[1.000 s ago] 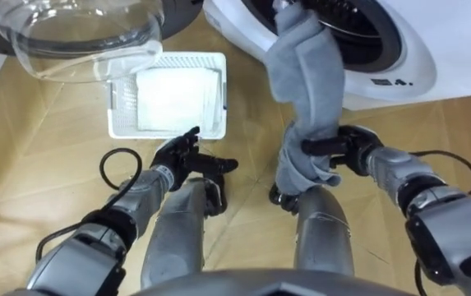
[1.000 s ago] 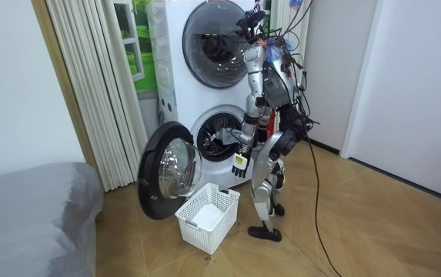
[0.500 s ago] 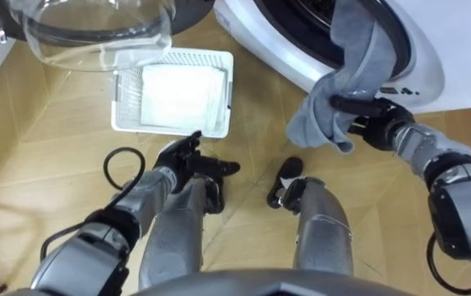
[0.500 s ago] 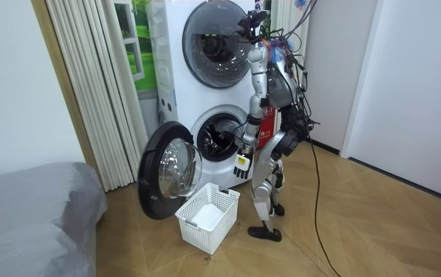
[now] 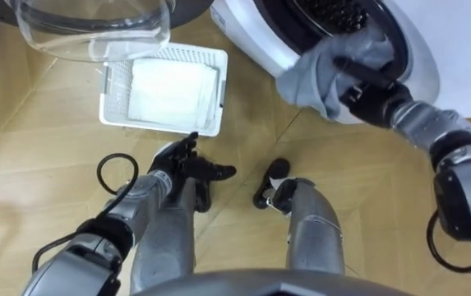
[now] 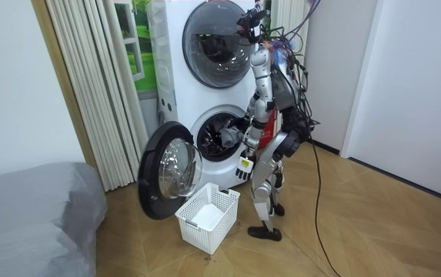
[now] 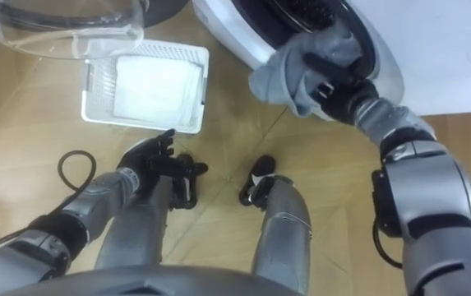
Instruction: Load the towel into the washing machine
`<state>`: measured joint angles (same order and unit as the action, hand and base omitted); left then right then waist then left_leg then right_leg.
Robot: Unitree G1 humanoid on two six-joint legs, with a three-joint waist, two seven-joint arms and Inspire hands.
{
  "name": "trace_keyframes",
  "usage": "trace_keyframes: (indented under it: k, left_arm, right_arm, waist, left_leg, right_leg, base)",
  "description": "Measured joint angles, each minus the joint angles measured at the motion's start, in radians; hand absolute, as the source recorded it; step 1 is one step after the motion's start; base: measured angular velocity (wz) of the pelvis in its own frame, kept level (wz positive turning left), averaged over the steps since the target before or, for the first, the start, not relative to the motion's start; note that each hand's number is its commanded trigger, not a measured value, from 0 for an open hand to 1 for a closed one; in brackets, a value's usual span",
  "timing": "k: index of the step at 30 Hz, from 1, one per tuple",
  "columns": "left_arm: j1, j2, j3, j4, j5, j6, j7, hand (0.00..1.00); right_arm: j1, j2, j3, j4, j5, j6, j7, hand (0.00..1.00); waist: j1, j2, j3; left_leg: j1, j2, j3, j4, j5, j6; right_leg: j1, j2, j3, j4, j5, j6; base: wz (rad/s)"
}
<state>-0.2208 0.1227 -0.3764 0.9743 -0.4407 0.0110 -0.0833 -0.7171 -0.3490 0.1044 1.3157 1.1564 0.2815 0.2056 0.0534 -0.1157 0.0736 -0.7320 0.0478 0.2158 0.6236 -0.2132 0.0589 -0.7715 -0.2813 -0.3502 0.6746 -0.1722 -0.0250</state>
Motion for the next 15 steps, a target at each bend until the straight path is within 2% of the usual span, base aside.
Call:
trace_keyframes:
  k: [3, 6, 8, 9, 15]
  left_arm:
    - [0.004, -0.006, 0.0, -0.007, 0.0, 0.002, 0.018, 0.0]
    - [0.012, -0.009, 0.002, -0.025, 0.002, 0.001, 0.034, 0.0]
    - [0.024, -0.011, 0.013, -0.042, 0.002, 0.002, 0.038, 0.0]
    - [0.029, -0.013, 0.02, -0.047, 0.007, 0.002, 0.039, 0.0]
    - [0.04, -0.036, 0.029, -0.078, 0.087, 0.004, 0.078, 0.0]
  right_arm:
    - [-0.048, 0.0, -0.021, 0.0, 0.078, 0.025, -0.046, 1.0]
    - [-0.082, 0.0, -0.057, 0.0, 0.129, 0.05, -0.084, 1.0]
    - [-0.089, 0.0, -0.063, -0.007, 0.148, 0.059, -0.107, 0.31]
    - [-0.089, 0.0, -0.068, -0.013, 0.149, 0.063, -0.117, 0.0]
    - [-0.104, 0.0, -0.096, -0.028, 0.217, 0.069, -0.207, 0.0]
  waist:
    - [-0.018, 0.0, -0.0001]
    - [-0.017, -0.006, -0.0002]
    - [-0.022, -0.006, -0.0003]
    - [-0.025, -0.006, -0.0003]
    - [-0.035, -0.006, -0.0013]
  left_leg:
    - [-0.007, -0.008, 0.004, 0.001, 0.002, 0.011]
    - [-0.01, -0.009, 0.016, 0.015, -0.001, 0.021]
    - [-0.01, -0.012, 0.022, 0.024, -0.005, 0.027]
    - [-0.011, -0.014, 0.02, 0.027, -0.005, 0.028]
    - [-0.031, -0.019, 0.021, 0.055, -0.01, 0.036]
  right_leg:
    - [-0.004, -0.015, -0.001, 0.016, -0.01, 0.007]
    - [-0.015, -0.026, 0.008, 0.038, -0.012, 0.008]
    - [-0.018, -0.036, 0.006, 0.054, -0.015, 0.008]
    - [-0.018, -0.039, 0.007, 0.058, -0.017, 0.009]
    - [-0.034, -0.048, 0.016, 0.078, -0.022, 0.015]
  base:
    - [0.25]
    - [0.04]
    - [0.02]
    - [0.09]
    - [0.04]
